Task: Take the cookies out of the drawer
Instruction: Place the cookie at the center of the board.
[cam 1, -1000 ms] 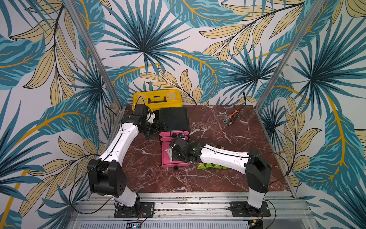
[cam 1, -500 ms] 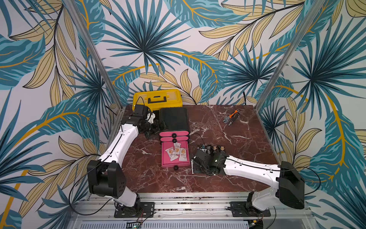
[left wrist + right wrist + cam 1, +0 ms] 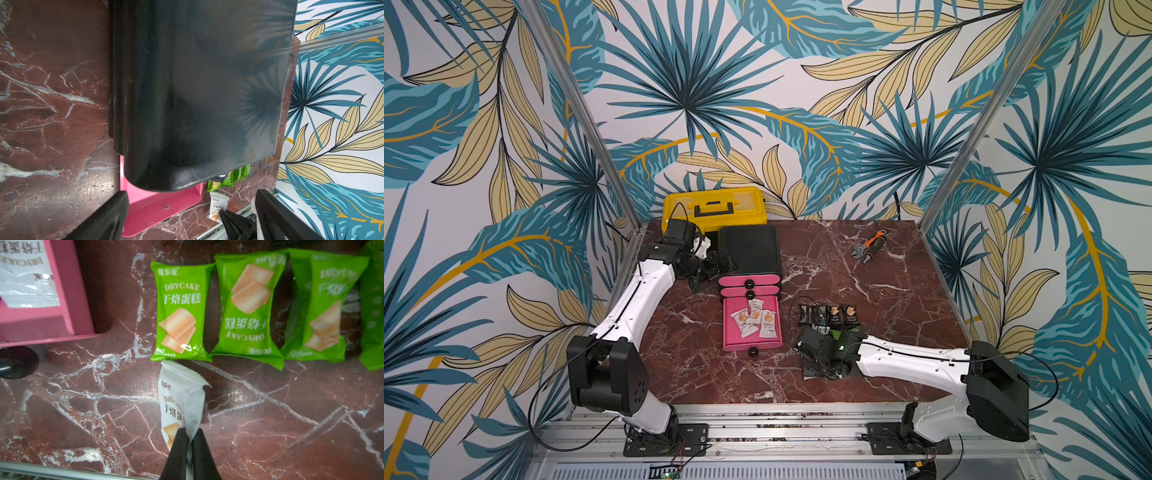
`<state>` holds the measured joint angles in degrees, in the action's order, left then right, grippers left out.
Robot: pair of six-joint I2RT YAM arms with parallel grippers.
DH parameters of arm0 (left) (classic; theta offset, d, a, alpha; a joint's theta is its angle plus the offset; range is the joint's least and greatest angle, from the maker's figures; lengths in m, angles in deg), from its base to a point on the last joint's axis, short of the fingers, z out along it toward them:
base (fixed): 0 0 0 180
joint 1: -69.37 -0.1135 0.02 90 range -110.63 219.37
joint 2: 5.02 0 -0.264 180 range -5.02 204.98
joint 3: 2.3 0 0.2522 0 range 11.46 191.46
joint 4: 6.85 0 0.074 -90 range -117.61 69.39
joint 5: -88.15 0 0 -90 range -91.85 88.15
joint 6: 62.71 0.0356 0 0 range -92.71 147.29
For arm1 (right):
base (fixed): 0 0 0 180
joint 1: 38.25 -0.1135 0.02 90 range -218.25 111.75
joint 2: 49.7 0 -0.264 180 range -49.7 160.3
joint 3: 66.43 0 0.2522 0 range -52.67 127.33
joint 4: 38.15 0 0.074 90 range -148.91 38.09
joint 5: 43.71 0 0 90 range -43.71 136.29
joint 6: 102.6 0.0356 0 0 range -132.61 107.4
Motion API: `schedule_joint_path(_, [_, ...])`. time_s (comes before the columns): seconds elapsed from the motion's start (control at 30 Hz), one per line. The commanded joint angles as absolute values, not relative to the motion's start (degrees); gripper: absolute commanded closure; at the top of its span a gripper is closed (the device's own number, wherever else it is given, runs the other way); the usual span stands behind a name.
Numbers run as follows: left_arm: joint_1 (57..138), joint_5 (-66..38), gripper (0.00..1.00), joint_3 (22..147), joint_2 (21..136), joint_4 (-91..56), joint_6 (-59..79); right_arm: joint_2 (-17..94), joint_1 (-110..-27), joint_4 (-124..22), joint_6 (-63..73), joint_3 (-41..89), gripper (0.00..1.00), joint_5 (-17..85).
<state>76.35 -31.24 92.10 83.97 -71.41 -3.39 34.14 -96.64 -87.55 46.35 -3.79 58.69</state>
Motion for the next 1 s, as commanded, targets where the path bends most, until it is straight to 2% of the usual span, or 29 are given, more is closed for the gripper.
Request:
schedule_joint_path(0.0, [76.84, -30.94, 0.0, 93.92, 84.12, -71.19, -3.38, 36.69, -96.81, -86.55, 47.6, -4.97, 0.86, 58.67])
schedule_joint_path(0.13, [76.84, -30.77, 0.0, 94.03, 84.16, -71.41, -3.06, 38.46, -96.8, -86.75, 47.76, -4.14, 0.78, 58.68])
schedule_joint_path(0.27, [76.82, -30.88, 0.0, 94.34, 84.18, -71.26, -2.77, 37.52, -96.81, -88.06, 49.01, -4.06, 0.61, 60.22])
schedule_joint_path(0.37, [76.84, -31.85, 0.0, 94.59, 84.45, -70.54, -2.85, 36.56, -96.81, -90.49, 49.01, -2.77, 0.54, 61.43])
schedule_joint_path(0.63, [76.67, -31.54, 0.0, 97.67, 84.8, -69.53, -1.74, 37.23, -96.79, -97.24, 42.22, 12.92, 0.48, 65.1])
schedule_joint_path(0.97, [74.58, -32.42, 0.0, 98.19, 85.16, -69.09, -0.73, 57.72, -96.61, -97.07, 39.25, 37.56, 0.47, 63.42])
